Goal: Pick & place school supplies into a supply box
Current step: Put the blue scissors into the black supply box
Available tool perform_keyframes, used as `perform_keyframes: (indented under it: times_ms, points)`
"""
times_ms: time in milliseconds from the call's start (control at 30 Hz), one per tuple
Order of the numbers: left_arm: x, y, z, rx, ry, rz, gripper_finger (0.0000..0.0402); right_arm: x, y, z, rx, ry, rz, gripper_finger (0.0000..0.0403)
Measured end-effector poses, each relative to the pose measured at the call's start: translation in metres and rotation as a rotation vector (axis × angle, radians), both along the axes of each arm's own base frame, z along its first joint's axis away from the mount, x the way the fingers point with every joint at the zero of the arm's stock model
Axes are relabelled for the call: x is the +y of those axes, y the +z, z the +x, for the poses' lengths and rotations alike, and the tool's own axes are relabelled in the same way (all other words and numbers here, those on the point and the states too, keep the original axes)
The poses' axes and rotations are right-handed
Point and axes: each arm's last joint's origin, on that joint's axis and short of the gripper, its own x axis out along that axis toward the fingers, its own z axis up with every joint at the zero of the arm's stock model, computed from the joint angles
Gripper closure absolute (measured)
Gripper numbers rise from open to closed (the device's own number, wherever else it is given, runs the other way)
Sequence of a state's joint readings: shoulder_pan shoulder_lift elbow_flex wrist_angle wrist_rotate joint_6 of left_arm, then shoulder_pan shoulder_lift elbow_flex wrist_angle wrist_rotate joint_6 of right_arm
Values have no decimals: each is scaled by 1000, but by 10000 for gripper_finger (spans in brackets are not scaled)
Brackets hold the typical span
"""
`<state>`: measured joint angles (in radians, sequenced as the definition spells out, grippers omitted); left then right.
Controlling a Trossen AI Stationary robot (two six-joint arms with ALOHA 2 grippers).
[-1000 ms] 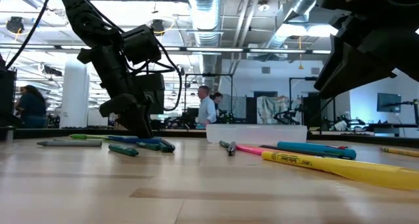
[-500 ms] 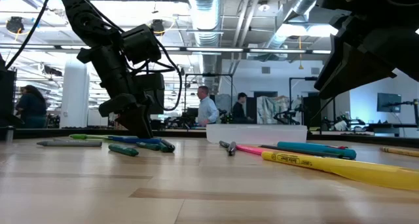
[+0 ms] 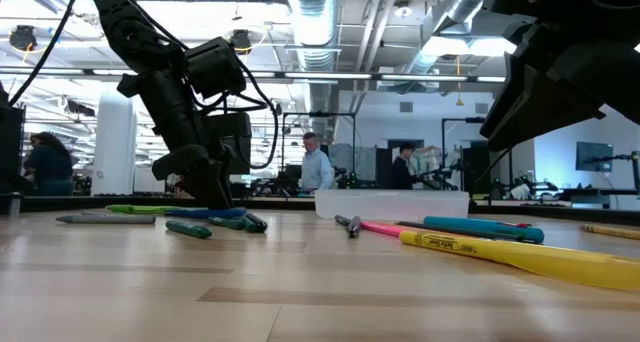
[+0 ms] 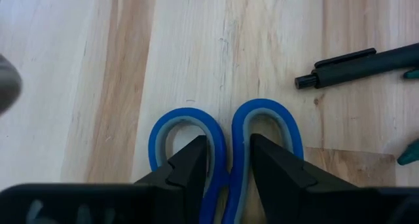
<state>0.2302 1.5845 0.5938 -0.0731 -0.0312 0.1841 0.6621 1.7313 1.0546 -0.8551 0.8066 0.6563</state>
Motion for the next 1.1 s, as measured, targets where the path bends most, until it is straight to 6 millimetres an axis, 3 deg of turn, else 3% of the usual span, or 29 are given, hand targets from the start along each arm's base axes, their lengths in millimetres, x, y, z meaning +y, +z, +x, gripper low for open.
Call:
perform_keyframes:
  times_ms: [800, 1100]
  points:
    - [1, 2, 3, -41, -7, -4, 308, 0, 0, 0, 0, 0, 0, 272]
    - [-4, 13, 4, -103, -11, -10, 308, 0, 0, 0, 0, 0, 0, 272]
